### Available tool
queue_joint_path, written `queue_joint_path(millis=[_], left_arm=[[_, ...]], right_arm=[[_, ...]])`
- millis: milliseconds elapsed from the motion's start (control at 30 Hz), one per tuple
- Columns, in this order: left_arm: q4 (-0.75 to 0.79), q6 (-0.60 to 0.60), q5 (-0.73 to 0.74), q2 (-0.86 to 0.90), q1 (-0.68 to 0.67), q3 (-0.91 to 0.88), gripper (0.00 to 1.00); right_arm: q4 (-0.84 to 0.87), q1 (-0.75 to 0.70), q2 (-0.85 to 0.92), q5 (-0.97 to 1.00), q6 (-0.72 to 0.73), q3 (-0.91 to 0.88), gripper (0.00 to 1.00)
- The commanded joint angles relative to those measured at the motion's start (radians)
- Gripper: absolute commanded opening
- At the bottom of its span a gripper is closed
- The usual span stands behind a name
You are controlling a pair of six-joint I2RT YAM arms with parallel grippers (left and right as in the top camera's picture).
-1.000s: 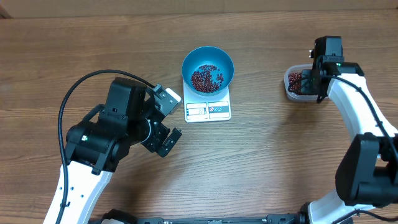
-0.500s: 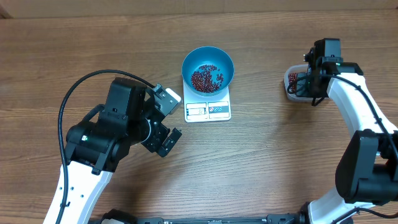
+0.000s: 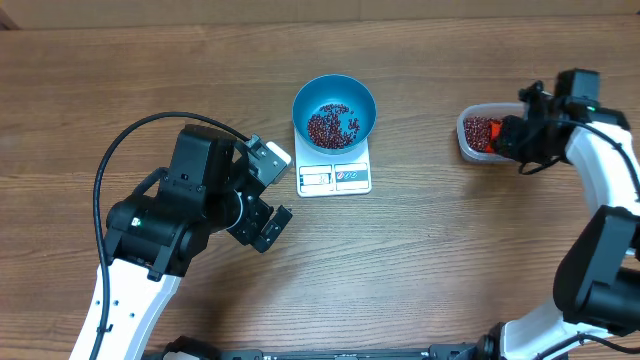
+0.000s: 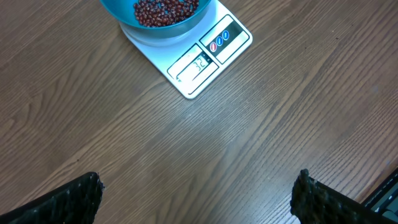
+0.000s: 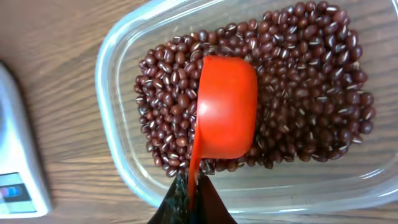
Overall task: Scoop item into bowl and weigh 150g on scale
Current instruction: 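Scoop beans from the tub with the right gripper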
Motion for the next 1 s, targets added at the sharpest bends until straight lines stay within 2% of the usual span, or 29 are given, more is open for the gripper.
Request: queue_joint_path(millis=[0,133,967], left_arm=[[0.001,0.019,-0.006,0.003,0.004,0.021,1.00],[0.001,0.019,-0.006,0.003,0.004,0.021,0.99],[0.001,0.019,-0.006,0.003,0.004,0.021,1.00]], right_arm=[[-0.002,-0.053,0.006,-0.230,0.002,0.005,0.04],[-0.002,-0.098,0.006,-0.253,0.040,0.005,0.04],[-0.013,-0.244,0.006,-0.425,0.058,0.005,0.04]])
